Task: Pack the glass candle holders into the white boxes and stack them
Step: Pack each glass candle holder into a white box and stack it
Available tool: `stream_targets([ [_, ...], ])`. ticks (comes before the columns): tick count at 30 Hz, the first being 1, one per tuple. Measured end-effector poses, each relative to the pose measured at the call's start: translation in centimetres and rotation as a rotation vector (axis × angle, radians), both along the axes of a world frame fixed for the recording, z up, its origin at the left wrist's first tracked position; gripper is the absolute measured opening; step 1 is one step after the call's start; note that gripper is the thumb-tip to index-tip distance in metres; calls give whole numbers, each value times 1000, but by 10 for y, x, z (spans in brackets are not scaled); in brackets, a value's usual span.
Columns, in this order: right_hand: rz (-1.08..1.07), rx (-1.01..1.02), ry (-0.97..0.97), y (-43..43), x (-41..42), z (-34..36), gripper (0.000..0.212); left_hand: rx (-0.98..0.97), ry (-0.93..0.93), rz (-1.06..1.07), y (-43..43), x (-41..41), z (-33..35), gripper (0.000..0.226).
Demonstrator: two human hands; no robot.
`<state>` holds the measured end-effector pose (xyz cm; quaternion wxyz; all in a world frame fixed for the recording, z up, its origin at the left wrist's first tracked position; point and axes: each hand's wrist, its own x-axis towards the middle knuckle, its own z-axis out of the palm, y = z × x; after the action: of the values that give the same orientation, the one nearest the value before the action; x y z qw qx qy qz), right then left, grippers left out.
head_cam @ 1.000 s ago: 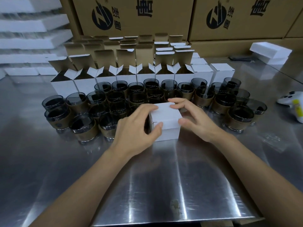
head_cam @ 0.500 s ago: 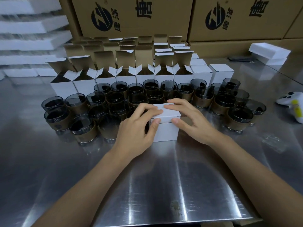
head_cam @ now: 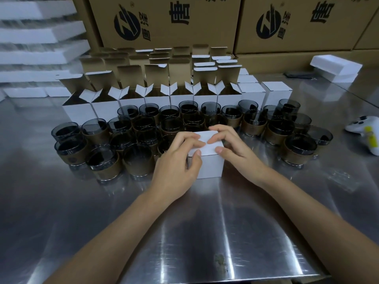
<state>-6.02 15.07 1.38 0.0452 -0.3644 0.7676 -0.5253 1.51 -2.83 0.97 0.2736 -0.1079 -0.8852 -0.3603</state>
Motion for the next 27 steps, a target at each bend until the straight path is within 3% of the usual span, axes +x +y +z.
stream_targets([
  [4, -10, 89, 71, 4, 2, 8, 31, 113, 61, -13, 1, 0, -5, 33],
  [10, -174, -4, 102, 41, -2, 55, 42, 287, 221, -122, 21, -1, -15, 33],
  [13, -302, -66, 132, 63, -14, 81, 55, 142, 162, -235, 43, -14, -16, 18],
  [17, -513, 101, 271, 79, -58, 110, 80, -70, 250, -253, 84, -44, -11, 16],
  [22, -704, 168, 313, 84, -145, 131, 73, -54, 279, -236, 120, -82, -8, 15],
  [27, -745, 297, 301, 77, -235, 134, 76, 36, 307, -147, 125, -115, -7, 22],
])
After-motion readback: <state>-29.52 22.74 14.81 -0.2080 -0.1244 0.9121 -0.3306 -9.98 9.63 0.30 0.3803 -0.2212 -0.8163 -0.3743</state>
